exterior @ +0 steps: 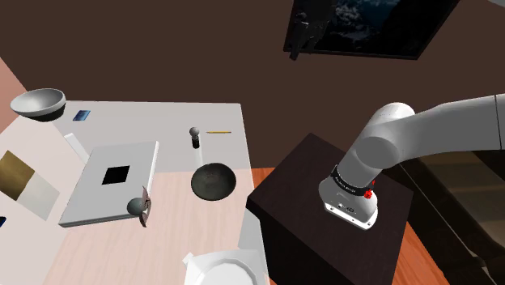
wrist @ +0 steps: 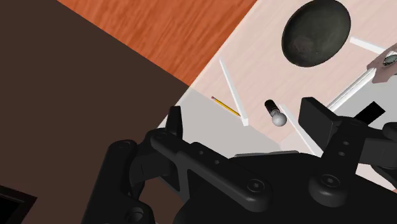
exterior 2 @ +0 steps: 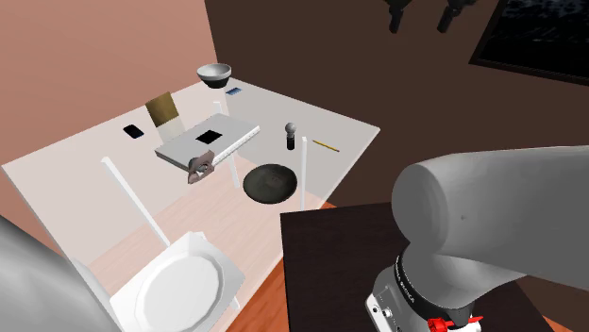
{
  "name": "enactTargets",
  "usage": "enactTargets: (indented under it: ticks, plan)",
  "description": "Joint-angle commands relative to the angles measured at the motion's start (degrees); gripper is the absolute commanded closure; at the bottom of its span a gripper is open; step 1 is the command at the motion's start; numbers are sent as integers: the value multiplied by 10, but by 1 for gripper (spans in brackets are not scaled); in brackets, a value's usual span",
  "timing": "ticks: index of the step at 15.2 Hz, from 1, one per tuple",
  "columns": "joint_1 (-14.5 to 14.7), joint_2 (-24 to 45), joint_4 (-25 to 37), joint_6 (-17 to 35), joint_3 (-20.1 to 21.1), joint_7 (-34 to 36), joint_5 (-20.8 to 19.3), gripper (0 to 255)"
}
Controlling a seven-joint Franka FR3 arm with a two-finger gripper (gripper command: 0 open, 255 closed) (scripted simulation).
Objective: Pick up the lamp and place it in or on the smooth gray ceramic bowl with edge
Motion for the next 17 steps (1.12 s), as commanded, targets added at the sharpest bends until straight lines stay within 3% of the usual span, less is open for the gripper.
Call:
enactTargets:
  ticks: [1, 9, 17]
  plan:
    - [0, 0, 0, 0, 0, 0, 0, 0]
    - [23, 118, -38, 152, 20, 25, 31, 0]
    - [46, 275, -24, 292, 39, 40, 62, 0]
